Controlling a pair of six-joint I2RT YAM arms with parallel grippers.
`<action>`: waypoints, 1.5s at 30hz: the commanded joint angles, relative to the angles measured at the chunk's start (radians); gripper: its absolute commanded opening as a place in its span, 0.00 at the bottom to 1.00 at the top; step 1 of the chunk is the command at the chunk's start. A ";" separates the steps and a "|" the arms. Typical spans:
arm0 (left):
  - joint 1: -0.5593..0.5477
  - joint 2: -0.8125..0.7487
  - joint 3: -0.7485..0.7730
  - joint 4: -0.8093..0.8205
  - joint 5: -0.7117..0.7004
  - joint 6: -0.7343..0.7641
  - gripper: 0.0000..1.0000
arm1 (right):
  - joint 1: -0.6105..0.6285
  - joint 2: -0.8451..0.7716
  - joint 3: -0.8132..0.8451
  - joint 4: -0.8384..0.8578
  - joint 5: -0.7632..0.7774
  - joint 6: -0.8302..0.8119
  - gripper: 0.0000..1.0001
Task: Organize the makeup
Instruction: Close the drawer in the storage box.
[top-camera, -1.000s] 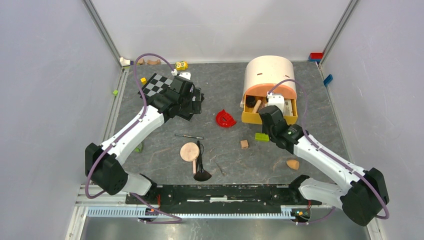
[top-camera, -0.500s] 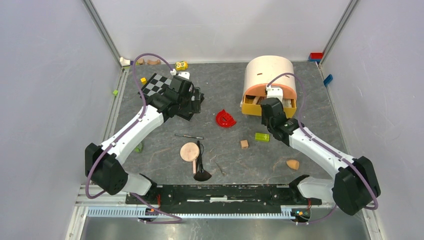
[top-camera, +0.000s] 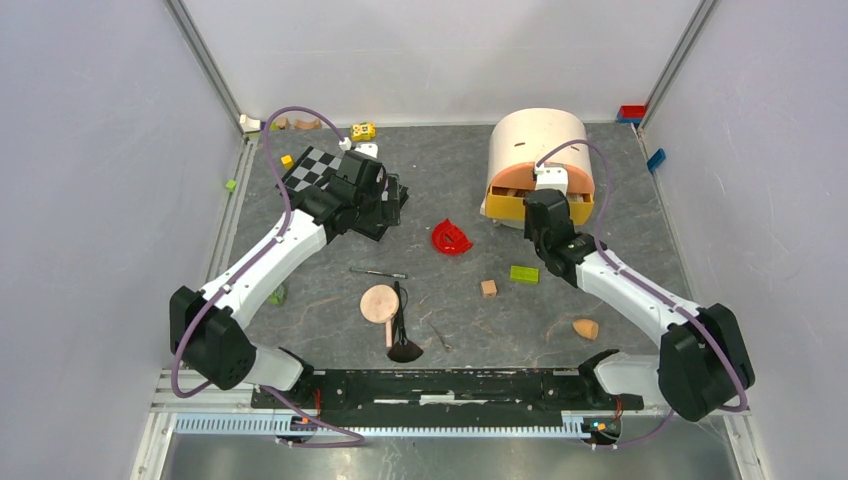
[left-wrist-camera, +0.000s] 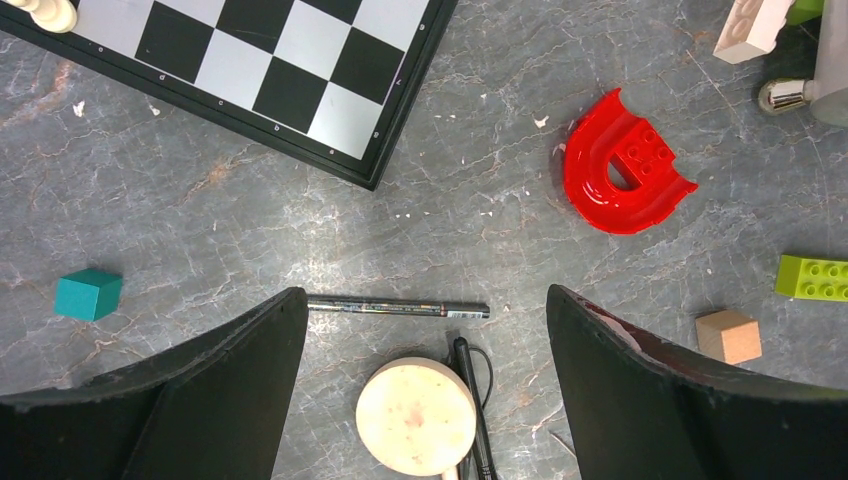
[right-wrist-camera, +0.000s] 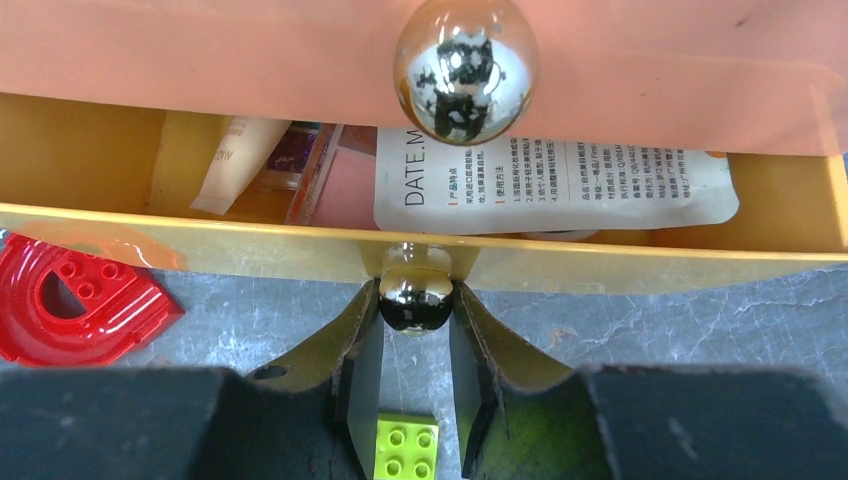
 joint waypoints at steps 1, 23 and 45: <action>0.009 -0.014 0.015 0.024 0.017 0.040 0.95 | -0.005 -0.007 0.016 0.264 0.022 -0.054 0.13; 0.017 -0.011 0.015 0.024 0.035 0.038 0.95 | -0.049 0.125 0.045 0.363 0.026 -0.101 0.39; 0.026 -0.020 0.017 0.024 0.044 0.035 0.95 | -0.087 -0.066 0.192 -0.043 -0.164 -0.121 0.74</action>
